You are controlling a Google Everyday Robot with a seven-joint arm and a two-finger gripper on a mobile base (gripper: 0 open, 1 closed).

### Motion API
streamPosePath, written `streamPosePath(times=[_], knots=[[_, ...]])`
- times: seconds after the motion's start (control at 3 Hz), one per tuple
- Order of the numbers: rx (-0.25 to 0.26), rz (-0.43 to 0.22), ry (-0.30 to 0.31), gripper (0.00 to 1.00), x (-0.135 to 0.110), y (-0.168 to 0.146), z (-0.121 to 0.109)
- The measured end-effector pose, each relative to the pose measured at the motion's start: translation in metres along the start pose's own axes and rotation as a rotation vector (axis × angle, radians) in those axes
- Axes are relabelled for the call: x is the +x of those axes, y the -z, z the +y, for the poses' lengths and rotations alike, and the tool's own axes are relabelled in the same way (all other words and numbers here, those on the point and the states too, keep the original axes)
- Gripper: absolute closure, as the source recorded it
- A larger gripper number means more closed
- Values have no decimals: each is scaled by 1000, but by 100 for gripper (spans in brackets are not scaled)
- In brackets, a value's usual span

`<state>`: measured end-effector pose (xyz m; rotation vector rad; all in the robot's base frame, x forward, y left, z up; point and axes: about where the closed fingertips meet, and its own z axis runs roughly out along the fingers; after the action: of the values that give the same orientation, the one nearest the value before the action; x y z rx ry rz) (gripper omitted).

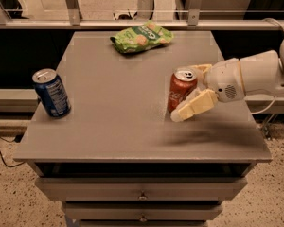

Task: Move coke can near green rice chip bag

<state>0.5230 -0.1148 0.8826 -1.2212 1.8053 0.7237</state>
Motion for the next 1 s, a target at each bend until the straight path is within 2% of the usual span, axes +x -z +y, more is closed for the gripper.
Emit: streamPosePath(times=[0.33,0.67,1.0], knots=[[29,-35,2,26,1,-15,-13],[70,-41,18,49,1,-11,-29],[117,-47,66,72,-15,2,-50]])
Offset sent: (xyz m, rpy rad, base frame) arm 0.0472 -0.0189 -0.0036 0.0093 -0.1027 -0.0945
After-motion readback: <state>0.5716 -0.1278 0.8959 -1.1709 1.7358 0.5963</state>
